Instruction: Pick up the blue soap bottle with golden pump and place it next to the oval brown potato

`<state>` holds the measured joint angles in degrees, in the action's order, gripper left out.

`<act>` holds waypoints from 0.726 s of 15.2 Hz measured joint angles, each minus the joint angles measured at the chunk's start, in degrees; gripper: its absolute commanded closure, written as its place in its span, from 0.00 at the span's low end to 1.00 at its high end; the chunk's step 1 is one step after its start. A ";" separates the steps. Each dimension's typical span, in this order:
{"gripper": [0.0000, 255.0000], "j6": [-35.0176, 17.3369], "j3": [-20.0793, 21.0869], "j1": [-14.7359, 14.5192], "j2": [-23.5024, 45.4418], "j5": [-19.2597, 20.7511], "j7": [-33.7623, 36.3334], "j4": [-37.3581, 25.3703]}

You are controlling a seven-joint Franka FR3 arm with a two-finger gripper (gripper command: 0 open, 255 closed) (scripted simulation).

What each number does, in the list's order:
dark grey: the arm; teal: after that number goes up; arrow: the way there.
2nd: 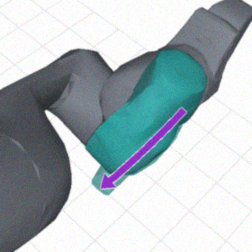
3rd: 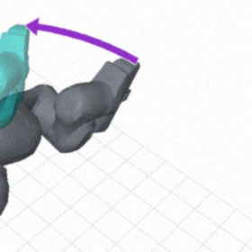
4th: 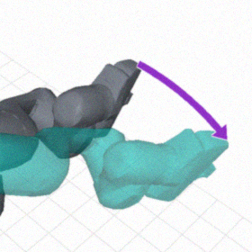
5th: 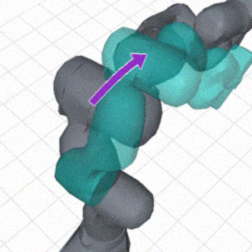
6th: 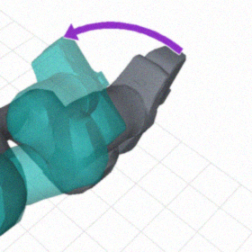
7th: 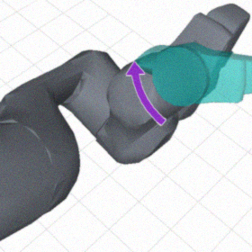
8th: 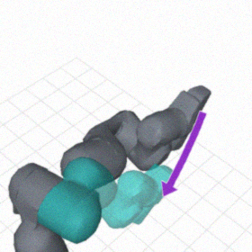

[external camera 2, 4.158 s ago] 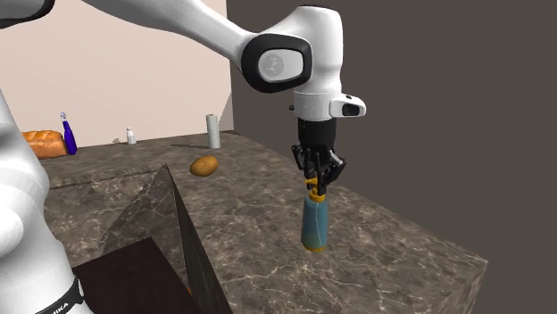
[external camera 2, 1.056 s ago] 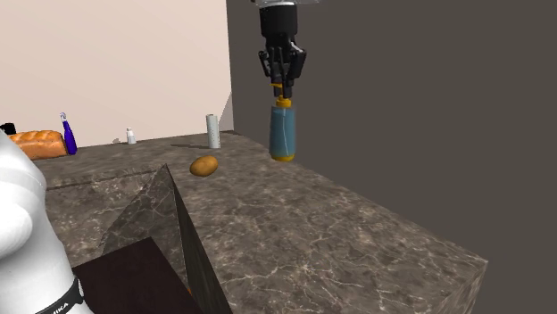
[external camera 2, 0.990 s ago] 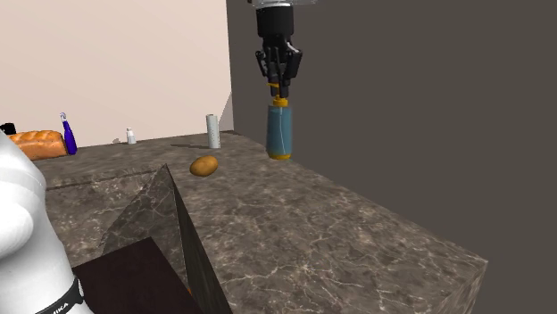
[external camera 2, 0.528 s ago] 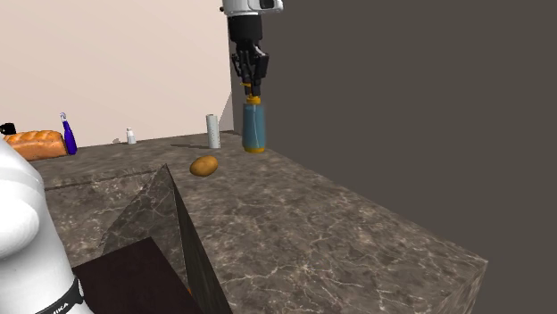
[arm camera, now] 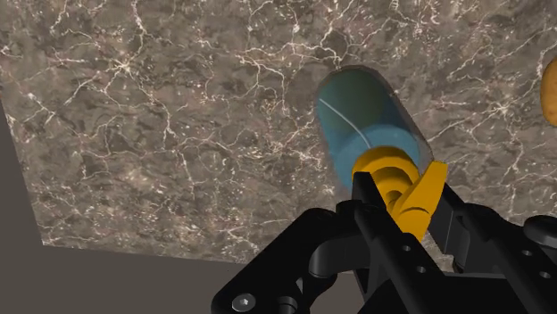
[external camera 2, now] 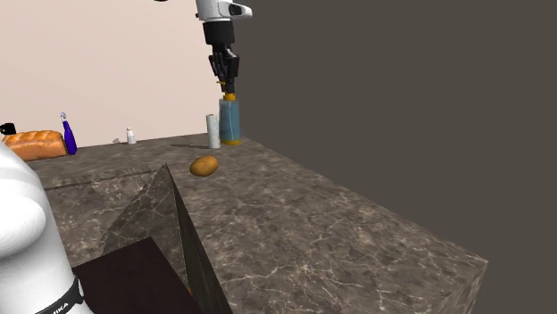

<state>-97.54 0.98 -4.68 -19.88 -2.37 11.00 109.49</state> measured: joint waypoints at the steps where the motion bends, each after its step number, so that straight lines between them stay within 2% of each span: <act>1: 1.00 -0.45 0.95 -0.44 0.47 -0.11 1.34 -0.09; 11: 1.00 -0.67 10.95 -5.19 5.27 -0.37 15.92 -5.14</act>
<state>-98.21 11.93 -9.86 -14.61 -2.75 26.92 104.34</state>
